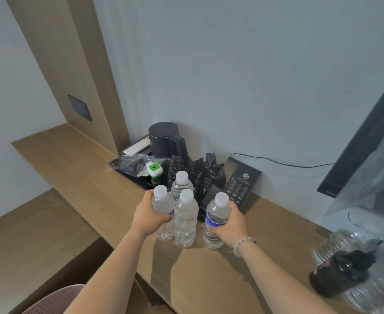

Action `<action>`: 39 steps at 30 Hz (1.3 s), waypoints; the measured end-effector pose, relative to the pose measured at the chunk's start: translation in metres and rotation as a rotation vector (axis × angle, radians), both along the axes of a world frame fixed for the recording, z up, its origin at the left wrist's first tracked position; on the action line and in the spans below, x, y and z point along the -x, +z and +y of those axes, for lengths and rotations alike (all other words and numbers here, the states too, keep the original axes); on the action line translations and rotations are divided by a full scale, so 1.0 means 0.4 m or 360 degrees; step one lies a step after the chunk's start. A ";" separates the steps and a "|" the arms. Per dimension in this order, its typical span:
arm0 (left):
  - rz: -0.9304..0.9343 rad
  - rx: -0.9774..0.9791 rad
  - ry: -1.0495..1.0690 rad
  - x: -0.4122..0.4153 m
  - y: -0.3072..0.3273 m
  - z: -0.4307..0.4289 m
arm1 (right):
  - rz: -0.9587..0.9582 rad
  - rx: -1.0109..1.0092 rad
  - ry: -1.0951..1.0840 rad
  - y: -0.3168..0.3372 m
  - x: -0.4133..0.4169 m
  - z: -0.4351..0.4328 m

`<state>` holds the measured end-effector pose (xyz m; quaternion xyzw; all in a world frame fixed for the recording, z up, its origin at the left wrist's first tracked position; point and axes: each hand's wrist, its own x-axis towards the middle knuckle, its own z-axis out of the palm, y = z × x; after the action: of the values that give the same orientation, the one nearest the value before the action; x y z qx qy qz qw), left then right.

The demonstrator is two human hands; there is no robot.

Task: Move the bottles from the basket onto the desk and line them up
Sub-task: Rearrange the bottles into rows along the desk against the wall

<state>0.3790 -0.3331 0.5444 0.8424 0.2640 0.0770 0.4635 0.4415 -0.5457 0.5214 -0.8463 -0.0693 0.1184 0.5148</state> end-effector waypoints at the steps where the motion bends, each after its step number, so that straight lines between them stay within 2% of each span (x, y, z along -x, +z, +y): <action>1: -0.0010 -0.0025 0.0001 0.004 0.001 0.000 | 0.0001 0.0004 -0.0004 0.001 0.000 0.000; 18: -0.0090 -0.0123 0.0142 0.158 -0.001 -0.061 | -0.0040 -0.0071 -0.0427 -0.001 0.103 -0.030; 26: -0.0071 -0.0267 -0.0141 0.167 -0.003 -0.154 | -0.0018 -0.0033 -0.0562 -0.018 0.166 -0.101; 39: -0.0108 -0.0253 -0.0631 0.107 -0.012 -0.388 | 0.0019 0.0050 -0.0903 -0.018 0.253 -0.289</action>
<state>0.3363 -0.4885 0.5395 0.9087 0.0704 0.0331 0.4102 0.3402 -0.6614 0.5142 -0.8390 0.1752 -0.0243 0.5146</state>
